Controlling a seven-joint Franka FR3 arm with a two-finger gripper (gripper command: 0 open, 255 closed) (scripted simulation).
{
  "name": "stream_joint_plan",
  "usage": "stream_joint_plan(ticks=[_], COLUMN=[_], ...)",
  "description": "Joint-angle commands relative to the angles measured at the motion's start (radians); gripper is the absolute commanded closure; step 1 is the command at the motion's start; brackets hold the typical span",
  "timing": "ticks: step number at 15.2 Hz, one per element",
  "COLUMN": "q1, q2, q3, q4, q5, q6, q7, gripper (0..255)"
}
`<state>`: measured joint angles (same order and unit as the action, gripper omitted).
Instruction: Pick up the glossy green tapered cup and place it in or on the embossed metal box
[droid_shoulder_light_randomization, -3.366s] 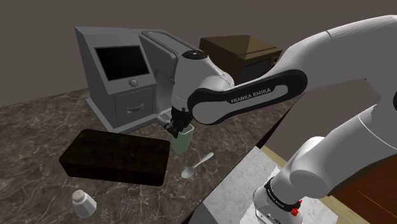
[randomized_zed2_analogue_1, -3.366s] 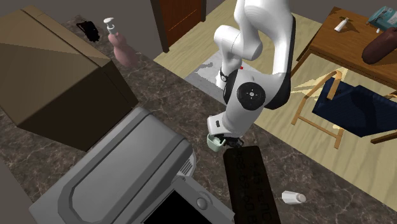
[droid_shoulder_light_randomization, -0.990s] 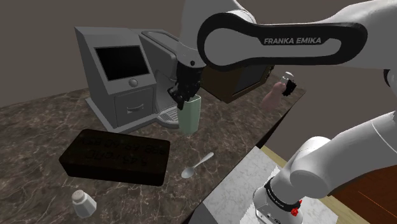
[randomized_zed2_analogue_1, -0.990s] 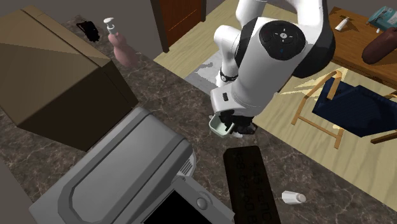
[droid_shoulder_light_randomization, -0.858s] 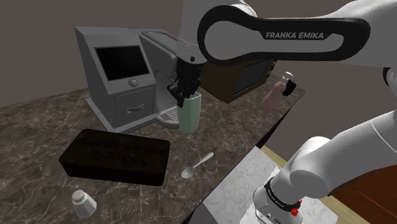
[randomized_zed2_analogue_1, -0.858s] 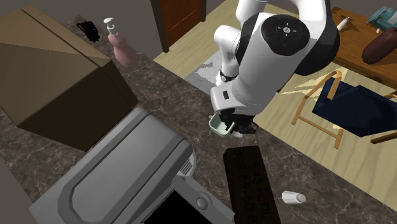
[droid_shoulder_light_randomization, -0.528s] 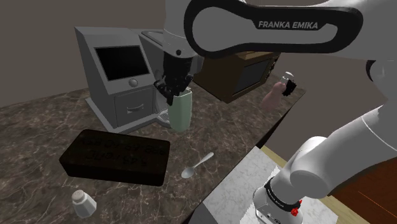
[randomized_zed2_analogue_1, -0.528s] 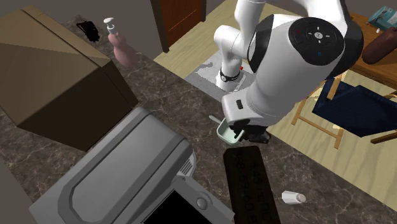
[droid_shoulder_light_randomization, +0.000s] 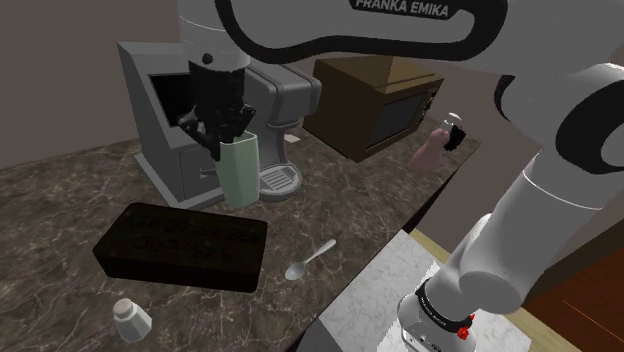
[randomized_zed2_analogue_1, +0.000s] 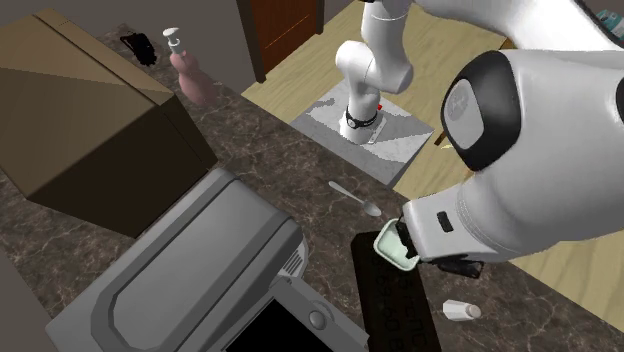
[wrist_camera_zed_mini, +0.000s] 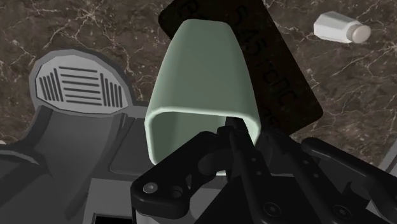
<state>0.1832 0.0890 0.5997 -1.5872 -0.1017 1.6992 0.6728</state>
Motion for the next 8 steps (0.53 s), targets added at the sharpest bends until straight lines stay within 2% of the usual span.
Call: stream_joint_plan(ticks=[1, 4, 7, 8], q1=[0.045, 0.143, 0.279, 0.270], q2=[0.105, 0.262, 0.434, 0.423], q3=[0.023, 0.033, 0.016, 0.015], q4=[0.133, 0.351, 0.629, 0.597], q5=[-0.065, -0.159, -0.253, -0.245], q6=[-0.051, -0.143, -0.264, -0.243], q7=[0.063, 0.130, 0.166, 0.167], gripper=[255, 255, 255, 255])
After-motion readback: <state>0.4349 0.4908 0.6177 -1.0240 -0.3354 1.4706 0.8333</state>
